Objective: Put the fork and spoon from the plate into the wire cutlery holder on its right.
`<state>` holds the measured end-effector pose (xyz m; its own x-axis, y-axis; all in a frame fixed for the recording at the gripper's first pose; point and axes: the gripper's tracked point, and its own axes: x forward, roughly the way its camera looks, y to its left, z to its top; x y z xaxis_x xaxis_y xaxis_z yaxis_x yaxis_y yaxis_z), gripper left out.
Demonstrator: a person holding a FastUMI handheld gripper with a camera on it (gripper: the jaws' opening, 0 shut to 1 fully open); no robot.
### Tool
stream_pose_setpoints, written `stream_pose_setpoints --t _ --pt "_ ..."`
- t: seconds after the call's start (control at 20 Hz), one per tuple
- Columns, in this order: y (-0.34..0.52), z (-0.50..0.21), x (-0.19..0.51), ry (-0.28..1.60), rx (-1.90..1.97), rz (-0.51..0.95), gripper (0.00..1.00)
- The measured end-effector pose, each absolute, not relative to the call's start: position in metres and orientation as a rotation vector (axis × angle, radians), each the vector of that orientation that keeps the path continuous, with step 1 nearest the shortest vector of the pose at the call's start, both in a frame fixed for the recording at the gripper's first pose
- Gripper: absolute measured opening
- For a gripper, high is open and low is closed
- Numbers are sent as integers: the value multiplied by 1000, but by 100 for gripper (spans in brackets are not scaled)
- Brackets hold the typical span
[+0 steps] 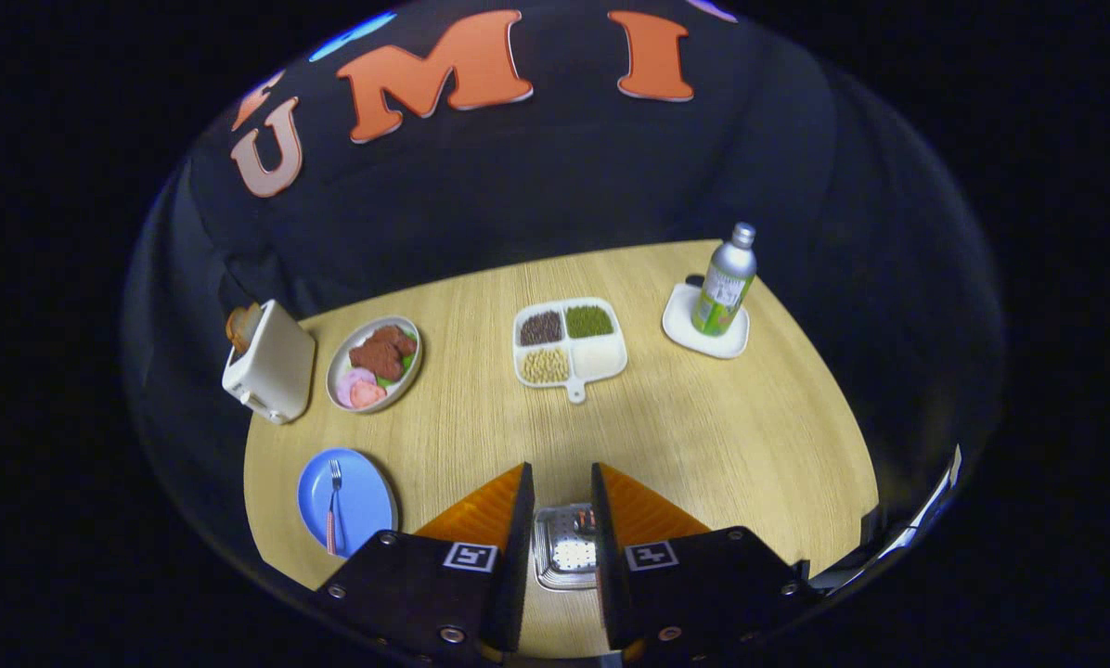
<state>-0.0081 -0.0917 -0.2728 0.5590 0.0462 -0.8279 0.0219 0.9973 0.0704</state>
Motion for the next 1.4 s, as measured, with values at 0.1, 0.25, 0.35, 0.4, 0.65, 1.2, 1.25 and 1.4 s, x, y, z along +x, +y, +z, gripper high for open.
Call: stream_pose_setpoints --t 0.1,0.25,0.35,0.4,0.65,1.2,1.25,1.4 --pt "-84 -250 8 847 76 -4 51" --pt "-77 -213 19 680 48 -1 57" --pt "-70 -187 24 576 24 1 65" --pt "-66 -174 25 527 13 -3 72" --pt "-43 -115 38 308 -21 -10 84" --pt "78 -112 28 243 -42 144 97" --pt "88 -117 25 251 -44 155 97" --pt "120 -137 15 286 -60 196 97"
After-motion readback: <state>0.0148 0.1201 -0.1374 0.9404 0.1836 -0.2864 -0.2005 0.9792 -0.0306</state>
